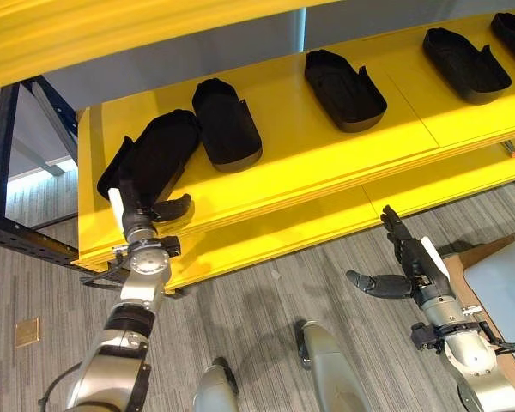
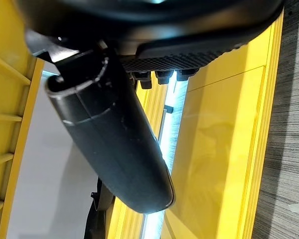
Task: Move parts from the plastic box to the shelf.
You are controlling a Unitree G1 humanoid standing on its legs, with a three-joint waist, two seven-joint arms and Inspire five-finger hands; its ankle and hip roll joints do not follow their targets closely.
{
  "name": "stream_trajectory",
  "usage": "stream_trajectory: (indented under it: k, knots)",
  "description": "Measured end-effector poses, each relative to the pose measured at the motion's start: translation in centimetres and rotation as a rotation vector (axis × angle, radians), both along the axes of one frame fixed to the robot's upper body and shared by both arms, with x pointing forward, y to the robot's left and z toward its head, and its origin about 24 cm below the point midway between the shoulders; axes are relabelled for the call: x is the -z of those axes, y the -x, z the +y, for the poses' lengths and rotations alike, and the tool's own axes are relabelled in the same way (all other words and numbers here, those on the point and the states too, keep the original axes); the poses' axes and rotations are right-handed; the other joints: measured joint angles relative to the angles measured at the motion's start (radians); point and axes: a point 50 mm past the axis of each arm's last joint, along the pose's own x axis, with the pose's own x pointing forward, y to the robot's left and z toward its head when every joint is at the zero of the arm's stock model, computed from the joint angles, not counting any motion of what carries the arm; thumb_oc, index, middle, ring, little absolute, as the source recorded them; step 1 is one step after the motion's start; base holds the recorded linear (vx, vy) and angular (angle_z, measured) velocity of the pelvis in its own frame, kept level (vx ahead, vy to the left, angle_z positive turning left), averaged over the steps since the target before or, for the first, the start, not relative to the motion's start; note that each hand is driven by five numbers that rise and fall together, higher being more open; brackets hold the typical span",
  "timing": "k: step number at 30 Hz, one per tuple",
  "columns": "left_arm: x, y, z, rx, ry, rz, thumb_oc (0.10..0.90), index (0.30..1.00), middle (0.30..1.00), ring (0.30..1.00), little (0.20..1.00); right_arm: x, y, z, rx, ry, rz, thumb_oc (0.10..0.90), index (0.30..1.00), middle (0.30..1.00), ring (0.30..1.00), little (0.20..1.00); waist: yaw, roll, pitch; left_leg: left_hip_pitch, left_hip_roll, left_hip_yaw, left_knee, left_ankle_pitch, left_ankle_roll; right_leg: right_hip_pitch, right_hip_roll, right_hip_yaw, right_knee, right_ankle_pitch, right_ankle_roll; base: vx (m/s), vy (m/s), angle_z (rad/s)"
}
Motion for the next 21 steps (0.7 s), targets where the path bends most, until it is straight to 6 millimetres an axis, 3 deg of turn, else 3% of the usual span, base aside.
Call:
stream_trajectory:
  k: [7,21]
  knots:
    - [0.2,0.7,-2.8,0.088,0.062,-0.056,0.900,1.000,1.000,1.000,1.000,-0.3,-0.3,0.2,-0.001,-0.004,-0.017,0.900,1.000,1.000,1.000,1.000,0.000,-0.002,0.001,0.000,-0.001,-0.001,-0.002,-0.001,0.002,0.000,-0.001,-0.001,0.001,-0.001,0.001,0.00,0.000,0.00]
    - [0.3,1.5,-4.2,0.161,0.123,-0.090,0.900,1.000,1.000,1.000,1.000,-0.2,-0.3,0.3,0.027,-0.006,-0.029,0.900,1.000,1.000,1.000,1.000,0.003,-0.001,0.001,0.007,-0.001,0.000,-0.006,-0.001,0.003,0.004,-0.001,-0.001,0.001,-0.002,0.000,0.00,0.000,0.00]
